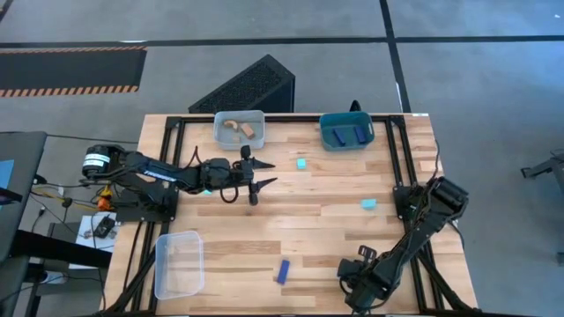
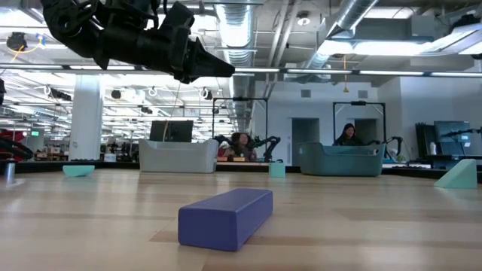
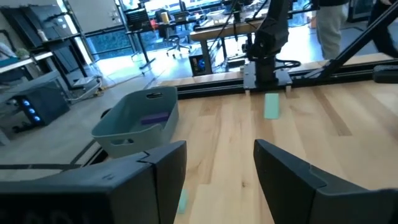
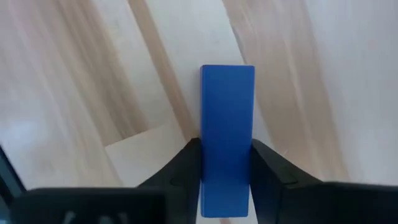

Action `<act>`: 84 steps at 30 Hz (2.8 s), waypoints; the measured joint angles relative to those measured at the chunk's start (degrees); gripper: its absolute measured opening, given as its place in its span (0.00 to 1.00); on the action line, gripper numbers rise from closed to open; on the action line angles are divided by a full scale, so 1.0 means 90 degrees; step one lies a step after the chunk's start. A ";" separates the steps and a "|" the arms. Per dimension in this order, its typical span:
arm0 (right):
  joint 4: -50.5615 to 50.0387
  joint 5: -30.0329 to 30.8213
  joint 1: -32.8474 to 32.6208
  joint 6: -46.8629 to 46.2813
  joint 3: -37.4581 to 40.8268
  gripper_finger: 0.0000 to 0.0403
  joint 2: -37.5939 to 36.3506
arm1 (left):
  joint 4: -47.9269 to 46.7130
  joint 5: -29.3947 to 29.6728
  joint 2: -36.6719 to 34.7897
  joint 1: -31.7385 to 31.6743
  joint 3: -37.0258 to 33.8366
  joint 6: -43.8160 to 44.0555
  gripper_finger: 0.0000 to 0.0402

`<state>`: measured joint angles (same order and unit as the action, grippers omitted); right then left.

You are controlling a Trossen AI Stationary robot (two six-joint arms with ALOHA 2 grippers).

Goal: Sort & place blocks by color
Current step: Put the violet block into the blue bin

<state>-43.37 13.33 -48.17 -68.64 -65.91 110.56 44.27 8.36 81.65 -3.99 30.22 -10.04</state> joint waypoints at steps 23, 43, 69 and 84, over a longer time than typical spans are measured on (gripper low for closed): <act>-0.3010 0.3605 0.1200 0.0218 -0.0114 0.26 -0.0003 | -0.0122 -0.0002 0.0000 -0.0885 0.0002 0.0259 0.44; 0.0797 0.5164 0.2359 0.2254 0.2702 0.25 -0.3096 | -0.0082 -0.1234 0.0005 -0.1613 0.0062 0.2226 0.45; 0.4785 0.5016 0.3861 0.8199 0.2742 0.24 -0.3079 | -0.0716 -0.2780 0.2081 -0.1243 0.2410 0.3193 0.70; 0.4680 0.5033 0.3998 0.8166 0.2739 0.24 -0.3079 | -0.2924 -0.2758 0.3007 -0.1217 0.4205 0.3195 0.70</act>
<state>-1.26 58.63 -12.19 4.86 -41.25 82.85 17.96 -16.46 108.71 -14.94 68.06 18.71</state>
